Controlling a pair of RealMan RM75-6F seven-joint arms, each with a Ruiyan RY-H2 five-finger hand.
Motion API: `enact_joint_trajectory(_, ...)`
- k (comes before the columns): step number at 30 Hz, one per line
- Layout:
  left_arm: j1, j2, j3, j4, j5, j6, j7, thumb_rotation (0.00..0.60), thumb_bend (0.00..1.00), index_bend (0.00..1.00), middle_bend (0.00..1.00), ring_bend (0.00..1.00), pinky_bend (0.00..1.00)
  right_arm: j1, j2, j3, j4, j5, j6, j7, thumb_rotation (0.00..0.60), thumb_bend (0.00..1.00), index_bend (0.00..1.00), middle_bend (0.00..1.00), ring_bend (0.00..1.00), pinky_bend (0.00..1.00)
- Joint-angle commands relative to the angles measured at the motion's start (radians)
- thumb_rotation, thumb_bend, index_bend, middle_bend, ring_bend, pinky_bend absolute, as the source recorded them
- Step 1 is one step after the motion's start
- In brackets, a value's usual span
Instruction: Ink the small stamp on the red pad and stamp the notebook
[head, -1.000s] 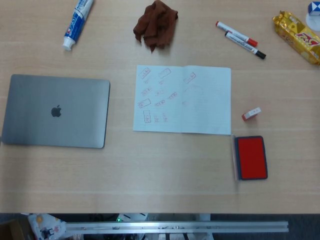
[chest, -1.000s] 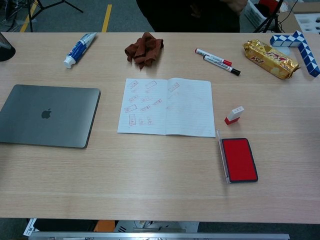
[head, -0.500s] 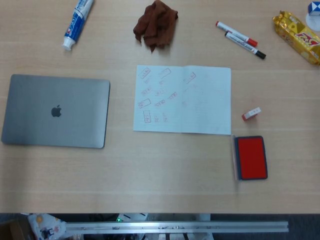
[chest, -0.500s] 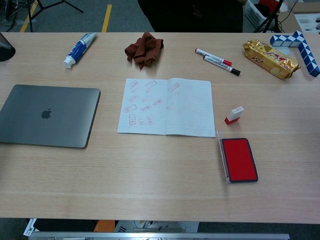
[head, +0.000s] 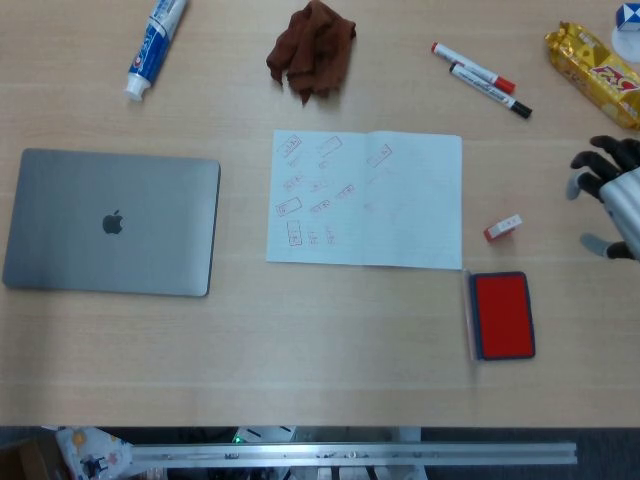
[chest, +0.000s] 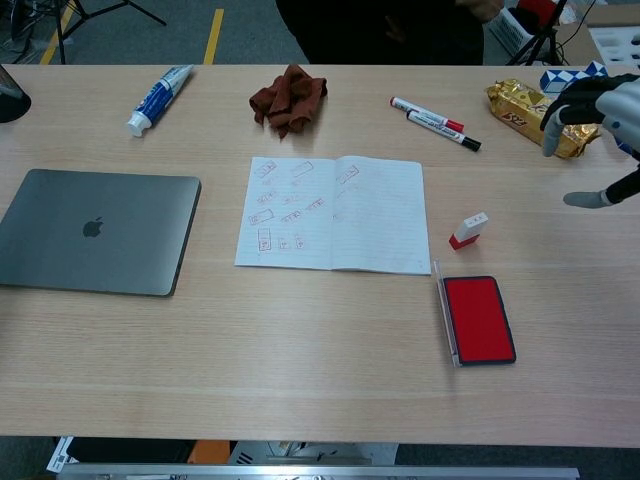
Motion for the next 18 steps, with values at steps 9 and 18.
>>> enact_joint_trajectory(9,0.002,-0.002,0.004,0.010,0.002,-0.004,-0.006,0.600,0.29,0.00,0.00,0.00,0.04,0.077,-0.130,-0.005,0.088,0.056,-0.108,-0.111,0.600,0.19,0.47,0.34,0.17,0.24)
enact_joint_trajectory(18,0.001,-0.007,0.007,0.021,-0.004,-0.016,-0.007,0.600,0.29,0.00,0.00,0.00,0.04,0.112,-0.214,-0.017,0.179,0.093,-0.152,-0.142,0.600,0.22,0.47,0.34,0.17,0.24)
